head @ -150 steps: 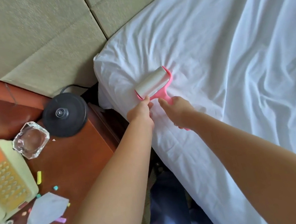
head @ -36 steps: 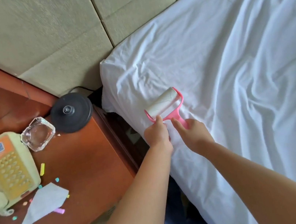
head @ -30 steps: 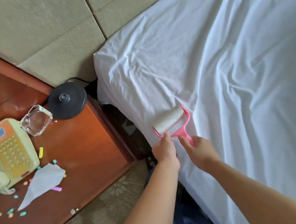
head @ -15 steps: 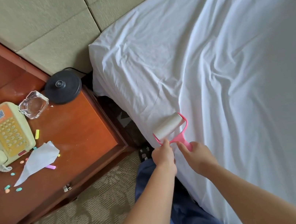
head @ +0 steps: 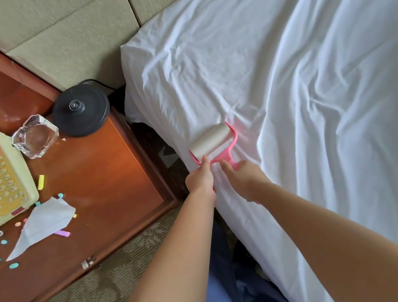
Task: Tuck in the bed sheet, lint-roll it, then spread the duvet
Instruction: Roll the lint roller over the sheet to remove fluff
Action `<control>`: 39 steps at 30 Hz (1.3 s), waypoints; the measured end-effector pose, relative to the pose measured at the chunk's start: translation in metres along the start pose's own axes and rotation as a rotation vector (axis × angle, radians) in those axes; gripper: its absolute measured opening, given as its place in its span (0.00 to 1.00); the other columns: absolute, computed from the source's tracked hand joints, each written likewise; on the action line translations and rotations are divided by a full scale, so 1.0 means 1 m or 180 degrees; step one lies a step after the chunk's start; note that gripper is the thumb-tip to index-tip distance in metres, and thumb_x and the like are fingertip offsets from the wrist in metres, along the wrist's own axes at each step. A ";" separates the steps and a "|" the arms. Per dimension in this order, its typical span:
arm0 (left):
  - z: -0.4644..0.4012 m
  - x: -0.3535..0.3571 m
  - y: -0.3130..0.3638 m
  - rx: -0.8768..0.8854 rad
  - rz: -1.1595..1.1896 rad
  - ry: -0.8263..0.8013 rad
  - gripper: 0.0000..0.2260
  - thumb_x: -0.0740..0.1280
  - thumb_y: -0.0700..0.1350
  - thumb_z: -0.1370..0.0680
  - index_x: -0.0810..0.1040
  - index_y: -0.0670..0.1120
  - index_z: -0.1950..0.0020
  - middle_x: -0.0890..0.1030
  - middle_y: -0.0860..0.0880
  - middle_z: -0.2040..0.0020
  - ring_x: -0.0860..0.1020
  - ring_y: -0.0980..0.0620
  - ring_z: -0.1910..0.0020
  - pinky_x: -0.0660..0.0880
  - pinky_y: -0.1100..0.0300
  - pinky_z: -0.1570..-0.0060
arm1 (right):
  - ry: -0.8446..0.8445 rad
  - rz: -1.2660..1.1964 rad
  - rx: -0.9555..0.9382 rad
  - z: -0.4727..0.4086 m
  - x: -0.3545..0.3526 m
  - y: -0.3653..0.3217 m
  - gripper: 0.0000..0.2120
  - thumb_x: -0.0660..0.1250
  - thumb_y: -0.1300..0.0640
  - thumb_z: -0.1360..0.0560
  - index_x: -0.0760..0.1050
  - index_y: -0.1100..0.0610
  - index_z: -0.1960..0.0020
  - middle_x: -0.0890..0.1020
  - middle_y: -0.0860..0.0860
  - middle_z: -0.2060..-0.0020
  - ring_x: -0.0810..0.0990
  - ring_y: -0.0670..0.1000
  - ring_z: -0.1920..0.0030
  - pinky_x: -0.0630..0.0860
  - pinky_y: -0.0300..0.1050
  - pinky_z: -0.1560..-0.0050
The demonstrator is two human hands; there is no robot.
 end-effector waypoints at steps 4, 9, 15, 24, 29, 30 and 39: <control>-0.019 -0.003 0.023 0.0000 0.0031 -0.0085 0.15 0.68 0.55 0.23 0.77 0.43 0.50 0.74 0.49 0.61 0.72 0.53 0.64 0.72 0.58 0.57 | 0.0049 0.0041 -0.0033 -0.025 0.004 -0.016 0.24 0.52 0.37 0.21 0.71 0.58 0.56 0.74 0.49 0.67 0.72 0.49 0.68 0.66 0.43 0.69; -0.044 -0.007 0.064 0.0118 0.0091 -0.0131 0.14 0.68 0.55 0.23 0.76 0.46 0.61 0.76 0.50 0.62 0.74 0.53 0.65 0.75 0.56 0.52 | 0.0043 -0.0091 -0.0112 -0.058 0.004 -0.051 0.22 0.53 0.39 0.21 0.68 0.55 0.62 0.74 0.50 0.68 0.73 0.49 0.69 0.67 0.42 0.68; -0.074 -0.011 0.119 0.0195 0.0126 -0.0115 0.13 0.68 0.53 0.23 0.76 0.45 0.61 0.76 0.49 0.62 0.74 0.53 0.65 0.76 0.53 0.48 | 0.0122 -0.0048 -0.0162 -0.098 0.005 -0.099 0.23 0.53 0.39 0.21 0.70 0.56 0.61 0.74 0.50 0.68 0.73 0.49 0.67 0.67 0.43 0.67; -0.112 -0.011 0.203 0.0415 0.0075 0.0125 0.15 0.67 0.55 0.23 0.73 0.46 0.63 0.78 0.48 0.58 0.79 0.46 0.50 0.76 0.50 0.41 | 0.0104 -0.0190 -0.0159 -0.156 0.002 -0.174 0.22 0.54 0.40 0.21 0.72 0.59 0.53 0.75 0.51 0.66 0.73 0.49 0.68 0.65 0.42 0.71; -0.124 -0.009 0.235 0.0586 -0.0181 0.0205 0.15 0.64 0.56 0.21 0.73 0.43 0.56 0.77 0.47 0.56 0.77 0.46 0.50 0.75 0.52 0.41 | 0.0106 0.0058 -0.0242 -0.179 -0.005 -0.201 0.24 0.52 0.39 0.20 0.72 0.58 0.58 0.73 0.52 0.69 0.72 0.50 0.70 0.64 0.41 0.73; -0.127 -0.009 0.240 0.0594 -0.0156 0.0192 0.16 0.65 0.56 0.22 0.75 0.42 0.52 0.78 0.46 0.54 0.78 0.46 0.49 0.75 0.52 0.41 | 0.0110 0.0092 -0.0248 -0.184 -0.005 -0.205 0.24 0.52 0.39 0.21 0.72 0.58 0.58 0.73 0.52 0.69 0.72 0.51 0.70 0.64 0.41 0.73; -0.125 -0.014 0.264 0.0802 0.0036 0.0259 0.22 0.67 0.56 0.23 0.78 0.39 0.42 0.81 0.42 0.46 0.80 0.45 0.47 0.76 0.52 0.43 | 0.0351 -0.0225 -0.0613 -0.180 -0.017 -0.230 0.24 0.55 0.39 0.21 0.66 0.56 0.67 0.73 0.51 0.71 0.72 0.50 0.70 0.67 0.45 0.69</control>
Point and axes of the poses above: each hand's wrist, its own z-axis away from the middle knuckle, its own x-axis out of the palm, y = z × x, the point moved 1 cm from there along -z, towards the middle knuckle
